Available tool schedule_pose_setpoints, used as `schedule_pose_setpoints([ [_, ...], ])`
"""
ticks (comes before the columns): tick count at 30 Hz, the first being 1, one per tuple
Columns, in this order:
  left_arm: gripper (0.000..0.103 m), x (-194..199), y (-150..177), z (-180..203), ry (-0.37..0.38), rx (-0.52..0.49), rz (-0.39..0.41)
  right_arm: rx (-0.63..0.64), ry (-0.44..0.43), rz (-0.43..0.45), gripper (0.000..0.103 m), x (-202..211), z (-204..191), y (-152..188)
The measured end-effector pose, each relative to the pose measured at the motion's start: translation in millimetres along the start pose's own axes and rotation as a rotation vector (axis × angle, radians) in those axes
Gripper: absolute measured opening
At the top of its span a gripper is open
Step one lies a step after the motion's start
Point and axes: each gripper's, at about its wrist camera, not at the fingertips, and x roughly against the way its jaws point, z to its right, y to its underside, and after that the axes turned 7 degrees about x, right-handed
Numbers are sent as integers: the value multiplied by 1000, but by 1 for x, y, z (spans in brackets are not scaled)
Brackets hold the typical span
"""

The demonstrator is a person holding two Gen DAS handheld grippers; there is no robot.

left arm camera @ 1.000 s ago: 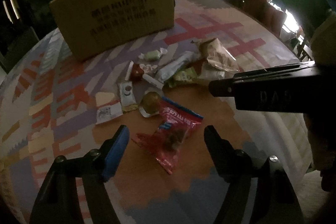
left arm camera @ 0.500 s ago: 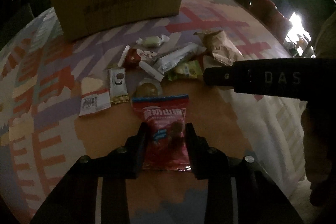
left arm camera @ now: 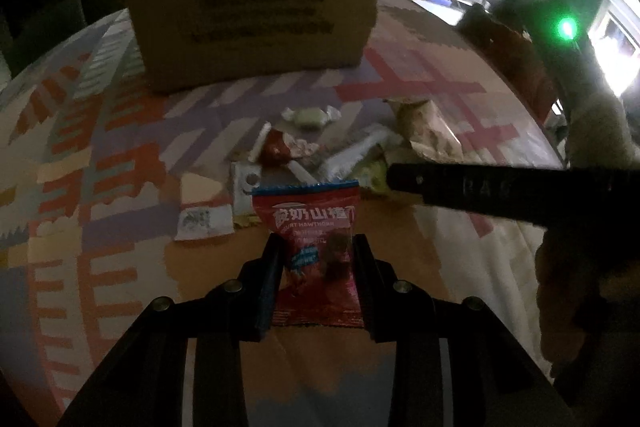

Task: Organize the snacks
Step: 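Grasp the white wrapped bar with the right gripper, then carry the red bag and white bar into the box and release both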

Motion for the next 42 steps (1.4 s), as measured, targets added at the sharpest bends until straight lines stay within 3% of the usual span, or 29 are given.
schedule_pose_setpoints([
  [4,34,-1,-8,-4,-12,27,9,10,7,-20,46,-5,0,-2],
  [12,34,-1,-13,-6,-15,55,12,66,18,-17,35,-1,-5,1],
  [20,34,13,-18,-6,0,73,45,104,-9,-4,35,23,-11,10],
  [31,34,44,-27,-6,2,80,108,169,-16,96,35,67,-26,11],
  [42,34,77,-48,-14,-32,84,193,216,-22,197,35,94,-47,-10],
])
